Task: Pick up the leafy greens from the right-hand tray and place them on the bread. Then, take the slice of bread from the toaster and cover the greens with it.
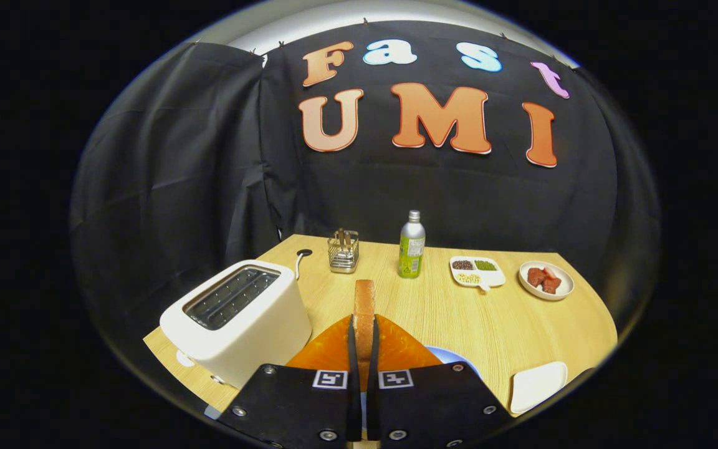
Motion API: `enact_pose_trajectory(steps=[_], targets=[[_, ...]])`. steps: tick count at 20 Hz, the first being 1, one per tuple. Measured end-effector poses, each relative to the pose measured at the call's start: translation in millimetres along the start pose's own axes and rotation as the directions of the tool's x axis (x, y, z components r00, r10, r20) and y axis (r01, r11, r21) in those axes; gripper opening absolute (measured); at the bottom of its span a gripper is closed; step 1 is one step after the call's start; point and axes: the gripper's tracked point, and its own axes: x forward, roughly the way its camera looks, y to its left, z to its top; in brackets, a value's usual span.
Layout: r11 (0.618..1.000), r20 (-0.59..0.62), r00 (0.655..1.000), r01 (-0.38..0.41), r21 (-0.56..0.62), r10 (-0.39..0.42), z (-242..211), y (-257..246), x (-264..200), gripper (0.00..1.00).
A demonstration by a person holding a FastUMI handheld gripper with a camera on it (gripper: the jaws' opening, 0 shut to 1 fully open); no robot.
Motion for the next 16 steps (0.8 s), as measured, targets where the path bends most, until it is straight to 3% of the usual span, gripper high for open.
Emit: enact_pose_trajectory(steps=[6, 16], targets=[[0.999, -0.073, 0.997, -0.016, 0.044, 0.019, -45, -15, 4, 0.04], [0.992, -0.113, 0.994, 0.011, 0.128, 0.003, -77, -65, 5, 0.04]])
